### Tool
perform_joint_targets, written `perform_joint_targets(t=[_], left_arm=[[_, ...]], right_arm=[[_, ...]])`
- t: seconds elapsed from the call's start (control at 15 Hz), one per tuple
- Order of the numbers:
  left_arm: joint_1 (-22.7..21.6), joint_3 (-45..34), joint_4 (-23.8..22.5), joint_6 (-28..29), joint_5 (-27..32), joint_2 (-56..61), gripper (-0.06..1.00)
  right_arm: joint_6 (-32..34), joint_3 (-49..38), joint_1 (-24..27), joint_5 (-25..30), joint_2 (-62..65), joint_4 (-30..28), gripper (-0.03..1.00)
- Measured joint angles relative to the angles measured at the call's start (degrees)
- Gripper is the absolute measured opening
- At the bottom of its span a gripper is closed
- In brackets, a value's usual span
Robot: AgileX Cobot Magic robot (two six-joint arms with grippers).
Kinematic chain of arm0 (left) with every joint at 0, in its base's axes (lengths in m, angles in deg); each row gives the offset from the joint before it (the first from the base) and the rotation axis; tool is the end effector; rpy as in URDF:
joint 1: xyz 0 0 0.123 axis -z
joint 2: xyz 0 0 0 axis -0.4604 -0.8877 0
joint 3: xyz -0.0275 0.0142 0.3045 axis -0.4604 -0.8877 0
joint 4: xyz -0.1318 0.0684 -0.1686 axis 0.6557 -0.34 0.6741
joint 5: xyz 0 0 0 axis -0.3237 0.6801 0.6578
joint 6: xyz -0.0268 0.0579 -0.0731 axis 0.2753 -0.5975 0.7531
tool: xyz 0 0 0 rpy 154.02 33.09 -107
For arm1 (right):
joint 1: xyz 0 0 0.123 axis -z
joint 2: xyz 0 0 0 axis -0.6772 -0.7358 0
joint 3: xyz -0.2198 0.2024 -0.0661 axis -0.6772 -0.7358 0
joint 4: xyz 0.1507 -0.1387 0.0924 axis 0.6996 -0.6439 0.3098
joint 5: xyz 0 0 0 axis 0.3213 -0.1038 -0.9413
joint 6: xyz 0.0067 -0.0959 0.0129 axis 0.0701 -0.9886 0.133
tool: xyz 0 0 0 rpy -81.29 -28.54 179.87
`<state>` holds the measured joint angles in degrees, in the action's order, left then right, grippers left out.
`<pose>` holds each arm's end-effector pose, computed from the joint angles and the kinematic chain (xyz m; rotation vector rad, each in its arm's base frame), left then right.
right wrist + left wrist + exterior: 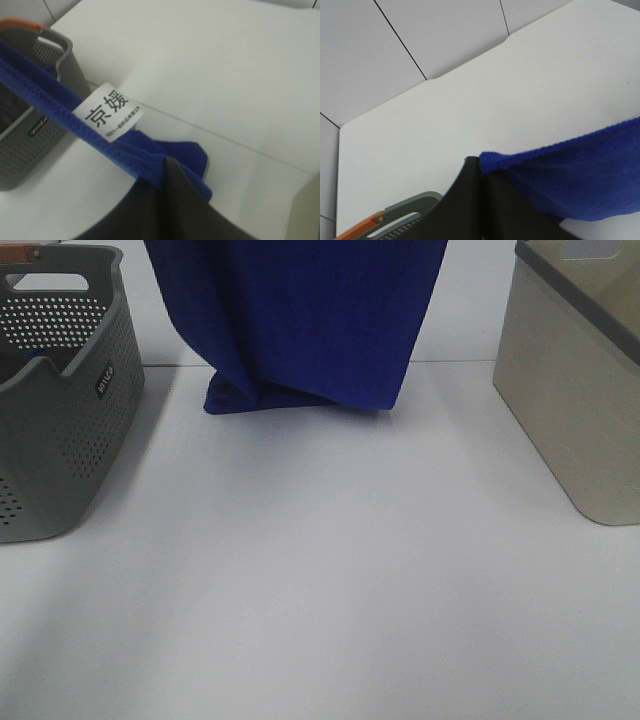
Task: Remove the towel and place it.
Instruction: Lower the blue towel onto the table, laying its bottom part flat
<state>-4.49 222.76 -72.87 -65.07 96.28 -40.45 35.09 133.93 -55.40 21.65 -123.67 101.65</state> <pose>0.3770 -0.1425 0.5097 0.5147 1.9225 0.0503 0.3552 0.1111 0.4822 -0.4807 2.1332 0.4336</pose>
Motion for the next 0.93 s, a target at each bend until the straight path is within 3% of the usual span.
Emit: perform_joint_targets(t=[0.13, 0.4, 0.73, 0.93], left_arm=[[0.00, -0.11, 2.12, 2.75, 0.57, 0.00, 0.00], [0.29, -0.23, 6.99, 3.50, 0.80, 0.69, 0.00], [5.04, -0.23, 6.59, 3.50, 0.80, 3.44, 0.00], [5.33, -0.23, 2.98, 3.50, 0.80, 4.41, 0.00]], right_arm=[[0.00, 0.00, 0.00, 4.24, 0.00, 0.06, 0.01], [0.06, 0.00, 0.06, 4.81, 0.86, 0.06, 0.01], [0.06, 0.00, 0.06, 4.81, 6.30, 1.49, 0.01], [0.06, 0.00, 0.06, 4.81, 7.62, 2.41, 0.01]])
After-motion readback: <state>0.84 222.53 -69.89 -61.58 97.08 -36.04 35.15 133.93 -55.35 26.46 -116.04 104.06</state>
